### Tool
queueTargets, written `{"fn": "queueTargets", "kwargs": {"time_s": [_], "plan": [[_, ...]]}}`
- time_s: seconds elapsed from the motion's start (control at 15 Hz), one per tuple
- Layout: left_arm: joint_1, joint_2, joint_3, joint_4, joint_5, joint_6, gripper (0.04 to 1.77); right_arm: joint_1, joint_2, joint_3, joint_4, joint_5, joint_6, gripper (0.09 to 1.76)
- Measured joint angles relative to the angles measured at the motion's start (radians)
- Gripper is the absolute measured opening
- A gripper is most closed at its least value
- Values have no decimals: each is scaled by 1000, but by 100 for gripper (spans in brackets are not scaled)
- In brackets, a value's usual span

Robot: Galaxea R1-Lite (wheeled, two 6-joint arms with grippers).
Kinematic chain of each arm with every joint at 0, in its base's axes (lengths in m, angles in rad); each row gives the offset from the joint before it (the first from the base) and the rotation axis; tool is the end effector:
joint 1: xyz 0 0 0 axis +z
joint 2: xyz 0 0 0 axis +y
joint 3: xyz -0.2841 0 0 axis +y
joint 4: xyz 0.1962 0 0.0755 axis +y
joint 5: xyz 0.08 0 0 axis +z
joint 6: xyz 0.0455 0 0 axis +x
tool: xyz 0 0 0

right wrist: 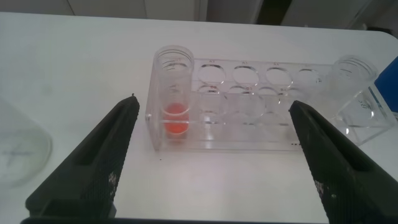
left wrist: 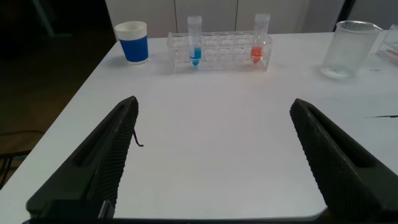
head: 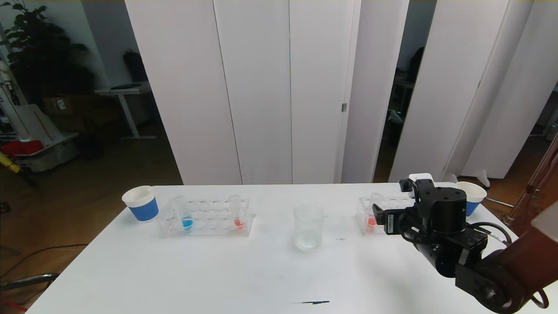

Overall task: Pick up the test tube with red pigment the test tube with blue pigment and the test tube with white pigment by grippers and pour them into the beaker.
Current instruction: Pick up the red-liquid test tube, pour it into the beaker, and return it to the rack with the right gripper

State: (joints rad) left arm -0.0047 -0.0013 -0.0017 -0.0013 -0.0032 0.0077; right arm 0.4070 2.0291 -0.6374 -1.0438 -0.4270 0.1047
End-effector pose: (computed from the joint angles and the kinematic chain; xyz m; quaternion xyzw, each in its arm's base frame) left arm 0.0374 -0.0003 0.0763 0.0038 -0.0022 -0.0039 1.0000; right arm 0.3280 0.1209 0.0338 -0.0185 0.1575 -0.0181 0.9872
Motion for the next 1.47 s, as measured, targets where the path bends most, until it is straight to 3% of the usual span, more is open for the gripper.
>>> {"fn": "queueTargets", "kwargs": {"time_s": [0.73, 1.47], "plan": [[0, 0, 0, 0, 0, 0, 174, -5, 223, -260, 4, 1, -50, 173], [0, 0, 0, 0, 0, 0, 174, 1, 271, -289, -1, 0, -55, 173]]}}
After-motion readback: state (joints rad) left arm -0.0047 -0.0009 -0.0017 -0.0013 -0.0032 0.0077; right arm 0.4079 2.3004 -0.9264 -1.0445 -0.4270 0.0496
